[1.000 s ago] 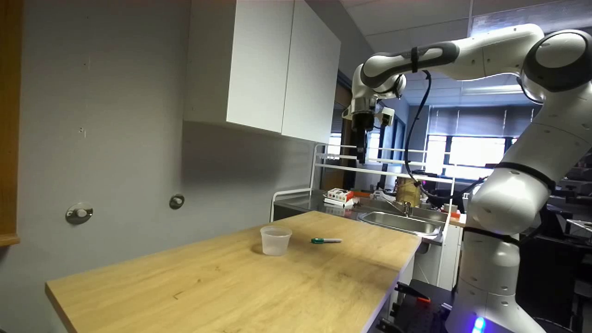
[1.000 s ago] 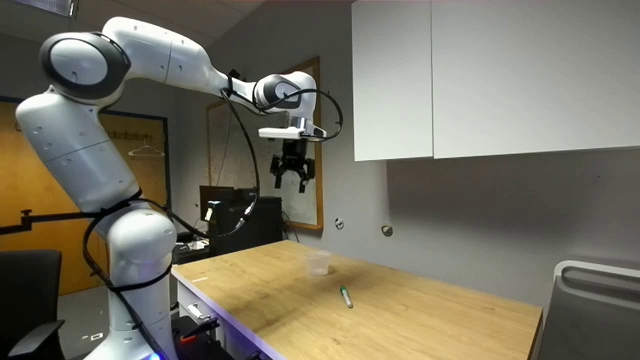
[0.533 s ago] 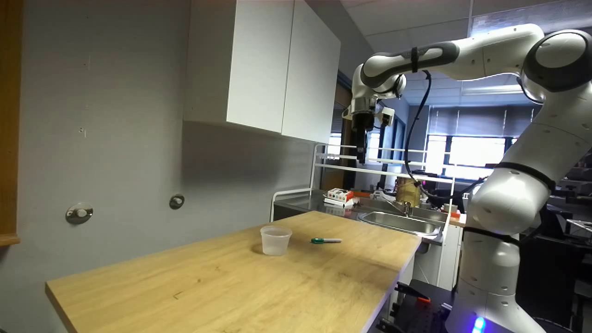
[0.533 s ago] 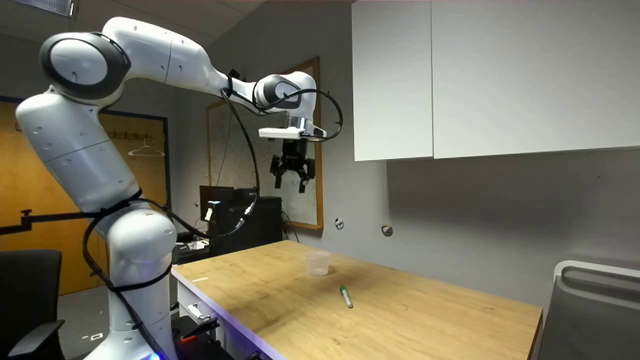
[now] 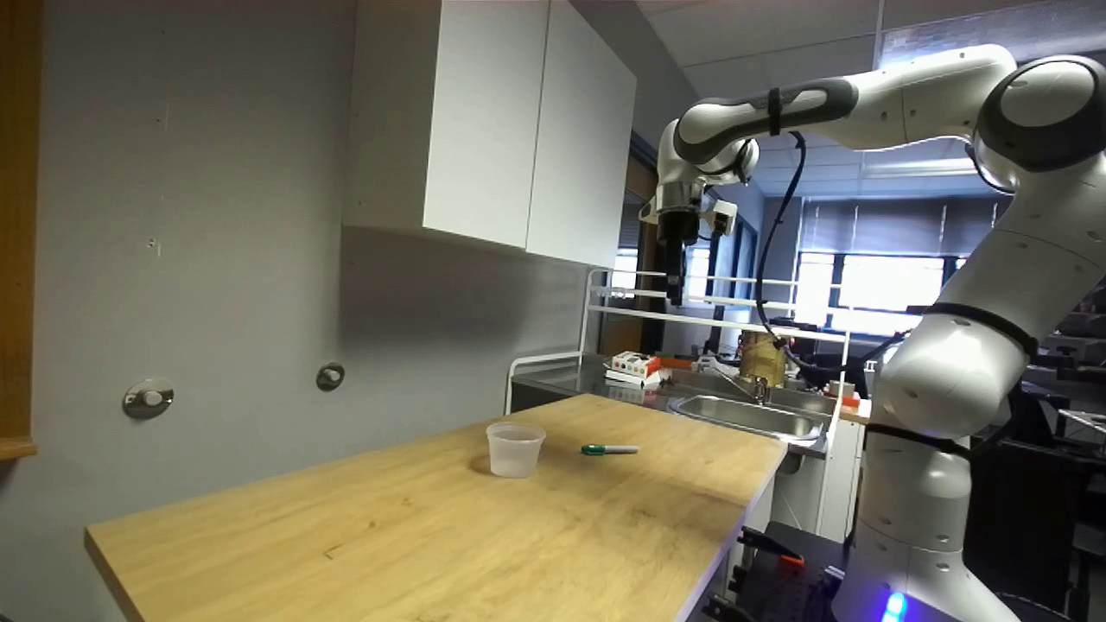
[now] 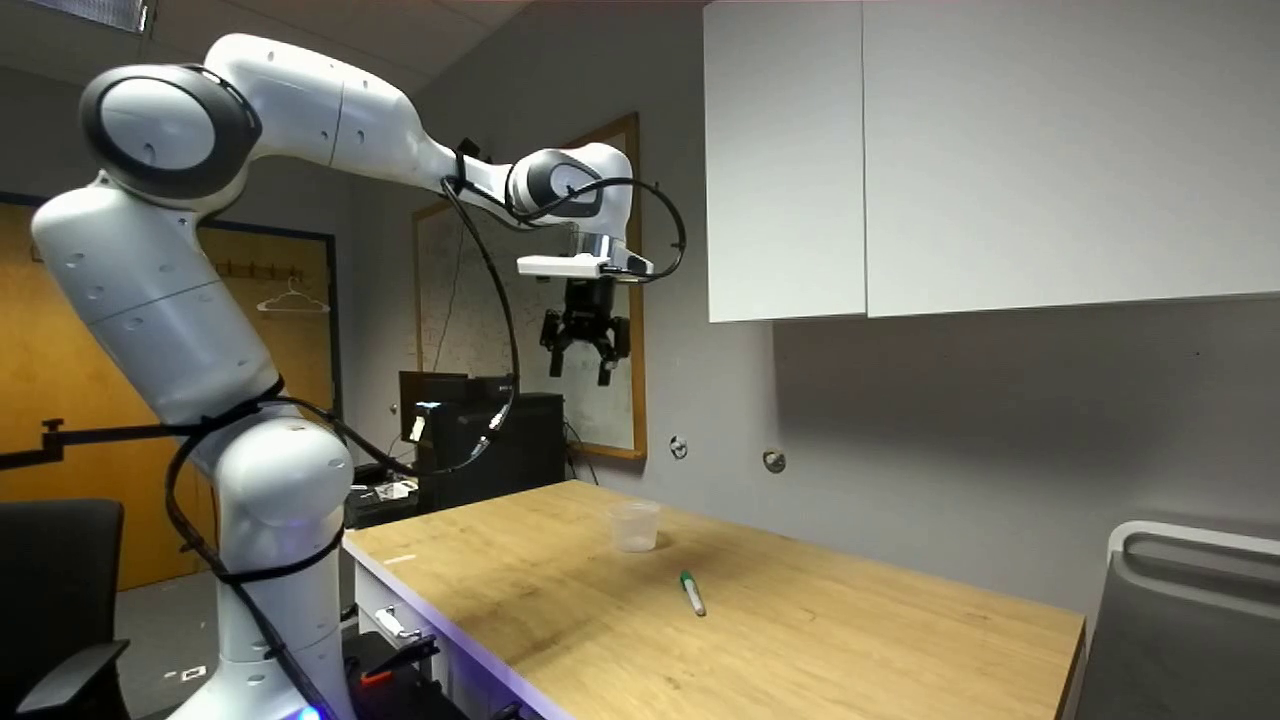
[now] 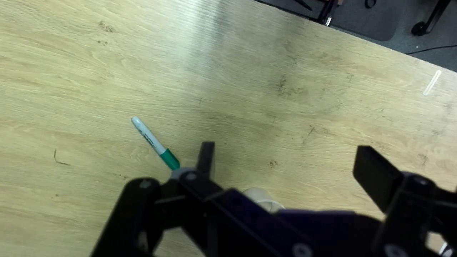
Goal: Get the pen from the table and put it in the plastic cup
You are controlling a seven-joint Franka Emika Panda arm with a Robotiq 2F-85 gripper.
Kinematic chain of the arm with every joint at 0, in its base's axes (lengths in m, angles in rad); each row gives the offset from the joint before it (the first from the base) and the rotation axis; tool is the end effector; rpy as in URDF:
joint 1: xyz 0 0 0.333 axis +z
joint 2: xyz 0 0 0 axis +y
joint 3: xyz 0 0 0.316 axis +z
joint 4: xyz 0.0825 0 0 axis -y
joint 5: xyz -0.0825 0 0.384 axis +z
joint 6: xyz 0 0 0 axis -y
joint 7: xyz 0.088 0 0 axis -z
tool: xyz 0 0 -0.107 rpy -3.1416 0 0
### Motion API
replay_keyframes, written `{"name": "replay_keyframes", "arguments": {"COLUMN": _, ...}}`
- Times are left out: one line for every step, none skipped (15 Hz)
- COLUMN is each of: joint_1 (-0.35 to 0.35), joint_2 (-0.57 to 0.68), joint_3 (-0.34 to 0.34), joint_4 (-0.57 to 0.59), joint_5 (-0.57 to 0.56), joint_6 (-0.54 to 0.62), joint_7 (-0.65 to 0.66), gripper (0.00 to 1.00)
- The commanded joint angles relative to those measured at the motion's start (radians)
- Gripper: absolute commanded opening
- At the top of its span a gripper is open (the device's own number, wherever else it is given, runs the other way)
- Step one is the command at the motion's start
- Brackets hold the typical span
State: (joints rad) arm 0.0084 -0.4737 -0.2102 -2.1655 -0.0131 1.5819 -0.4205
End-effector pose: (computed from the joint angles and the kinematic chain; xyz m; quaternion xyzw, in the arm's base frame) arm 0.3877 -0.0944 0.5666 -0.9897 -0.1233 0.0445 0.0567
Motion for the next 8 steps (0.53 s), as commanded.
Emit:
{"name": "replay_keyframes", "arguments": {"joint_1": -0.014, "joint_2": 0.002, "joint_3": 0.011, "joint_4": 0.002, "joint_5": 0.005, "joint_6": -0.002, "joint_7": -0.005, "gripper": 1.0}}
{"name": "replay_keyframes", "arguments": {"joint_1": -0.013, "joint_2": 0.006, "joint_3": 0.014, "joint_4": -0.003, "joint_5": 0.001, "joint_6": 0.012, "joint_7": -0.008, "gripper": 1.0}}
{"name": "replay_keyframes", "arguments": {"joint_1": -0.013, "joint_2": 0.011, "joint_3": 0.015, "joint_4": -0.005, "joint_5": -0.002, "joint_6": 0.023, "joint_7": -0.007, "gripper": 1.0}}
{"name": "replay_keyframes", "arguments": {"joint_1": -0.012, "joint_2": 0.025, "joint_3": 0.015, "joint_4": -0.002, "joint_5": -0.005, "joint_6": 0.038, "joint_7": -0.015, "gripper": 1.0}}
{"name": "replay_keyframes", "arguments": {"joint_1": -0.009, "joint_2": 0.043, "joint_3": 0.014, "joint_4": 0.002, "joint_5": -0.008, "joint_6": 0.06, "joint_7": -0.027, "gripper": 1.0}}
{"name": "replay_keyframes", "arguments": {"joint_1": -0.007, "joint_2": 0.058, "joint_3": 0.013, "joint_4": 0.004, "joint_5": -0.006, "joint_6": 0.08, "joint_7": -0.036, "gripper": 1.0}}
{"name": "replay_keyframes", "arguments": {"joint_1": -0.006, "joint_2": 0.077, "joint_3": 0.011, "joint_4": 0.008, "joint_5": -0.004, "joint_6": 0.099, "joint_7": -0.046, "gripper": 1.0}}
{"name": "replay_keyframes", "arguments": {"joint_1": 0.0, "joint_2": 0.109, "joint_3": 0.003, "joint_4": 0.015, "joint_5": 0.004, "joint_6": 0.121, "joint_7": -0.083, "gripper": 1.0}}
